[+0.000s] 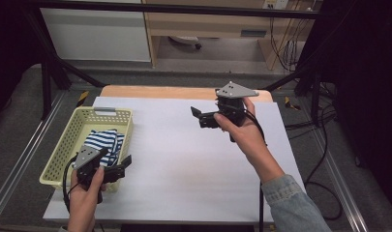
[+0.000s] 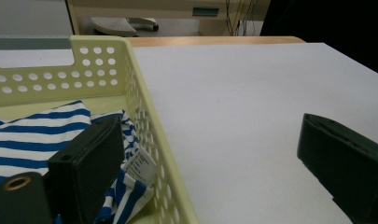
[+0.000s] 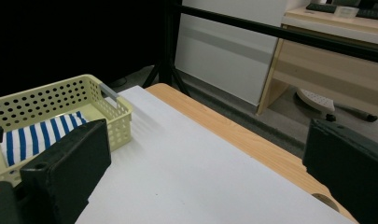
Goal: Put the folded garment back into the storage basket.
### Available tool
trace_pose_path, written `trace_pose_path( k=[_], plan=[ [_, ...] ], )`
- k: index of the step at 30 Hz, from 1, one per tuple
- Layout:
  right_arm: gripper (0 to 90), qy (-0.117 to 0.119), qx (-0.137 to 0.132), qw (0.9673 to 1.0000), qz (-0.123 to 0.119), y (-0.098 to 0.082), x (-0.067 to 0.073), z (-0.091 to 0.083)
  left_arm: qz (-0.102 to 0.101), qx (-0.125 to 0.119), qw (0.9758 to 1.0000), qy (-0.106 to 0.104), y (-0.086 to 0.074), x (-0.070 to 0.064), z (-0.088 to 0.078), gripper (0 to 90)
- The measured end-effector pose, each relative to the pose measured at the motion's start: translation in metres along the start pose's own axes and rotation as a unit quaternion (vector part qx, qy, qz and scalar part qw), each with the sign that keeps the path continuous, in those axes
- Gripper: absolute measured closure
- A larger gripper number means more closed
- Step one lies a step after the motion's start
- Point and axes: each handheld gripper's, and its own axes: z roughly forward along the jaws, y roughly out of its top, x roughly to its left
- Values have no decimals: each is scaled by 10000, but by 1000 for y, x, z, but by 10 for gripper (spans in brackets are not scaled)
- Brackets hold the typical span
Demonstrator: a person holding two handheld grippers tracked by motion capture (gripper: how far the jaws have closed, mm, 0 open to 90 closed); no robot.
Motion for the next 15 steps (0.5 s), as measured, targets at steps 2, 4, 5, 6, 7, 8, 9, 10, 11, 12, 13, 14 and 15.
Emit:
trace_pose_path(
  k=[2,4,5,6,7,8,9,10,11,12,13,14,15],
  plan=[
    [15,-44,-10,10000,7,-1,-4,-4,32,35,10000,-6,-2,0,1,71],
    [14,-52,-48,10000,17,-2,-8,-9,44,37,10000,1,-3,0,2,73],
    [13,-45,-70,10000,9,-2,-10,-12,55,54,10000,6,-4,0,3,75],
    [13,-61,-86,9999,5,-3,-12,-14,60,61,10000,12,-5,0,3,76],
    [13,-91,-90,9999,7,-3,-14,-16,68,75,9999,21,-5,1,4,76],
    [13,-122,-98,9999,10,-3,-16,-18,61,79,9999,32,-6,2,4,77],
    [14,-146,-103,9998,32,-3,-18,-20,43,83,10000,33,-7,3,4,80],
    [21,-166,-92,9998,38,-4,-20,-22,23,97,9999,27,-7,4,4,83],
    [22,-154,-47,9999,43,-4,-22,-24,-11,101,9999,18,-8,4,4,87],
    [21,-148,-26,9999,49,-5,-23,-26,-10,117,9999,14,-8,5,4,87],
    [21,-171,-25,9998,43,-6,-25,-28,-4,125,9999,12,-8,5,4,88],
    [21,-191,-5,9998,47,-7,-27,-30,-4,132,9999,12,-9,5,4,87],
    [21,-218,-6,9997,63,-8,-29,-32,5,147,9999,13,-9,6,5,88]
  ],
)
